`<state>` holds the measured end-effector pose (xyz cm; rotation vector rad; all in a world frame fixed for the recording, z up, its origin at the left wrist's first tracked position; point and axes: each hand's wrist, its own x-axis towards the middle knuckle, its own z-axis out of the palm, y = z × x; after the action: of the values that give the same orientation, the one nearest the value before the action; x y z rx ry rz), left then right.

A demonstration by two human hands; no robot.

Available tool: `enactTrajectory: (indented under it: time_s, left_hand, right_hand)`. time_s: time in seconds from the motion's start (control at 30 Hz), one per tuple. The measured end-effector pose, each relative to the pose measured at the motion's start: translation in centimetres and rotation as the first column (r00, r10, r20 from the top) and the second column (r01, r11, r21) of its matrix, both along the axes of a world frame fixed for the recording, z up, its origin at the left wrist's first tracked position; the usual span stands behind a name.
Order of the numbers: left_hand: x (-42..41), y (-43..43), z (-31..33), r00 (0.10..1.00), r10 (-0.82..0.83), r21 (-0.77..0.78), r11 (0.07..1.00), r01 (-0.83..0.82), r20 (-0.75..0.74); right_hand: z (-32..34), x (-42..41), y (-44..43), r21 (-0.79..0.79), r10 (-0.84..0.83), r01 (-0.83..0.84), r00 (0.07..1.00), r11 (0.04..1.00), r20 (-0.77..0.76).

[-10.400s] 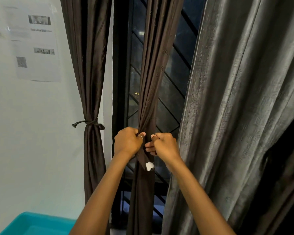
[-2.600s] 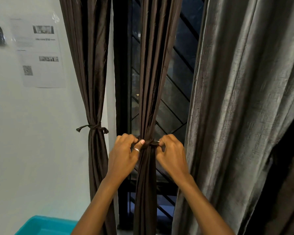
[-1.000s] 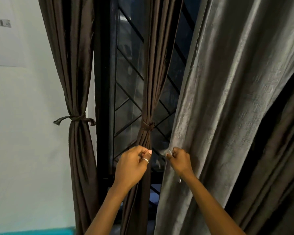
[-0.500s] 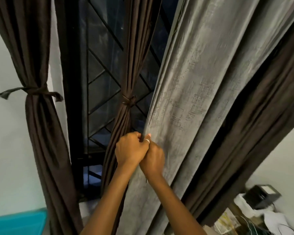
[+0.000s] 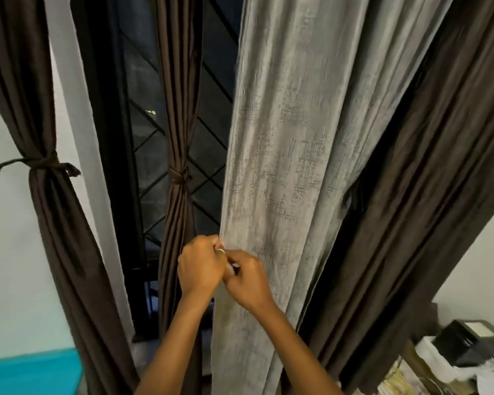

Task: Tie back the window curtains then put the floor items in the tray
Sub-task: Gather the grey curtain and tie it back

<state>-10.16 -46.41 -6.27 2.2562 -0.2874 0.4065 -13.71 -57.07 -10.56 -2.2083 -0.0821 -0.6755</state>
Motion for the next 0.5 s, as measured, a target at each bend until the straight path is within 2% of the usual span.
enactTrajectory:
  time_s: [0.03,0.1,0.17,0.23,0.27,0.37,0.5]
  left_hand:
    - [-0.4,0.0,-0.1,1.0,-0.003,-0.008,1.0,0.004,0.01]
    - [-1.2,-0.2,-0.4,0.999,-0.011,-0.006,1.0,0.012,0.034]
    - [-1.8,-0.3,-0.7,0.998,-0.016,0.006,1.0,0.016,0.056]
    - [-2.6,-0.3,-0.9,0.997,-0.013,-0.022,1.0,0.015,0.082]
    - [-3.0,-0.4,-0.9,0.995,-0.007,-0.042,0.999,0.011,0.096]
    - [-4.2,-0.5,-0.8,0.99,-0.012,-0.045,0.999,0.018,0.138]
    - [-5.1,-0.2,-0.6,0.993,-0.013,-0.018,1.0,0.015,0.118]
  right_hand:
    - [0.1,-0.5,-1.1,0.05,0.064,-0.06,0.996,0.997,-0.069]
    - [0.2,-1.7,-4.1,0.165,0.037,-0.018,0.993,0.986,-0.11]
    - [0.4,-2.7,-7.3,0.221,-0.171,0.174,0.985,0.96,-0.033]
    - [0.7,-3.3,-10.6,0.213,-0.406,0.392,0.914,0.895,0.024]
    - [1.0,-3.3,-12.0,0.2,-0.457,0.445,0.889,0.873,0.019]
    - [1.8,-2.5,-15.3,0.143,-0.407,0.418,0.908,0.897,-0.103]
    - [2.3,-0.9,-17.4,0.27,-0.165,0.243,0.946,0.932,-0.281]
